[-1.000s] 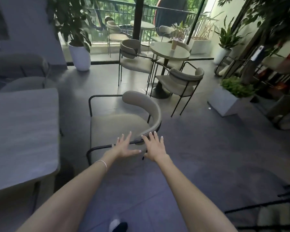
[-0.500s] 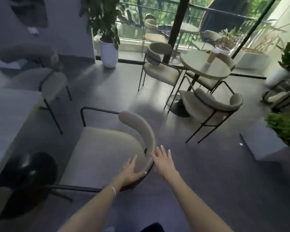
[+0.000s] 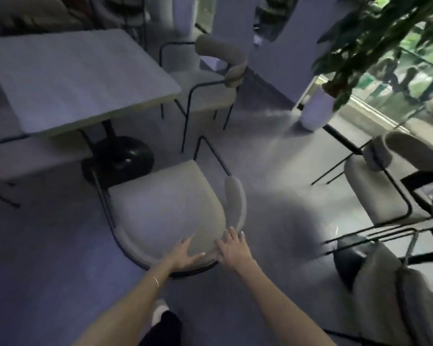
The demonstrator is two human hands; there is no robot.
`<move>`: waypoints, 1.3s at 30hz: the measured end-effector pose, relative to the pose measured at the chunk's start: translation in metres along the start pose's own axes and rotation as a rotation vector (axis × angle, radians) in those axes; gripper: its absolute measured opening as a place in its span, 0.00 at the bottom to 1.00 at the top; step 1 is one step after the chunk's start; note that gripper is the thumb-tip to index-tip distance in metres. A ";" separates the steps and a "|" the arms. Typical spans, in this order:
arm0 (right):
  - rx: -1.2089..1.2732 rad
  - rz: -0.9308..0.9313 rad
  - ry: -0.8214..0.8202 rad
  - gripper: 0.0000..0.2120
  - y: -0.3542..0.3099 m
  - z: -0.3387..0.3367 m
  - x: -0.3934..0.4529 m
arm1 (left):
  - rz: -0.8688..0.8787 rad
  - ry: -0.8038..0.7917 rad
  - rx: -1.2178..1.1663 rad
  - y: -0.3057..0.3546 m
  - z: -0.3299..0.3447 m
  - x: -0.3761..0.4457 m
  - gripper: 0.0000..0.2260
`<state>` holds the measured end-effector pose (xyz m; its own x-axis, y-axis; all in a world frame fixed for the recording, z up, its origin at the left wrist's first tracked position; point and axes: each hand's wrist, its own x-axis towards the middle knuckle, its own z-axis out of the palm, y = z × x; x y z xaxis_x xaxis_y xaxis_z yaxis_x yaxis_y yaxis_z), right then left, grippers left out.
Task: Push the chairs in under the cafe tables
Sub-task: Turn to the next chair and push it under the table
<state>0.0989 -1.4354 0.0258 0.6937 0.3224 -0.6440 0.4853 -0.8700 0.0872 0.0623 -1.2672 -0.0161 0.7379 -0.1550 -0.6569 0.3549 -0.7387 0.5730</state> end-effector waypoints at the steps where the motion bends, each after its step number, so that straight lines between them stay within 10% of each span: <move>1: -0.024 -0.055 -0.025 0.26 0.003 0.004 0.007 | -0.027 -0.025 0.017 -0.002 0.006 -0.002 0.41; 3: -0.066 -0.149 -0.075 0.28 0.006 0.014 0.019 | -0.084 -0.096 0.153 -0.007 0.018 -0.003 0.51; 8: -0.203 -0.267 -0.059 0.23 0.009 0.023 0.034 | -0.113 -0.061 0.388 0.001 0.030 0.003 0.27; 15: -0.552 -0.444 0.025 0.23 0.025 0.033 0.059 | -0.003 -0.160 0.482 0.002 0.009 0.012 0.27; 39: -0.476 -0.578 0.077 0.23 0.062 -0.114 0.226 | -0.088 -0.061 0.226 0.001 -0.133 0.149 0.28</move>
<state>0.3459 -1.3740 -0.0276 0.2860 0.7192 -0.6333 0.9488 -0.3050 0.0821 0.2490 -1.2037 -0.0480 0.6713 -0.1184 -0.7317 0.2734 -0.8780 0.3928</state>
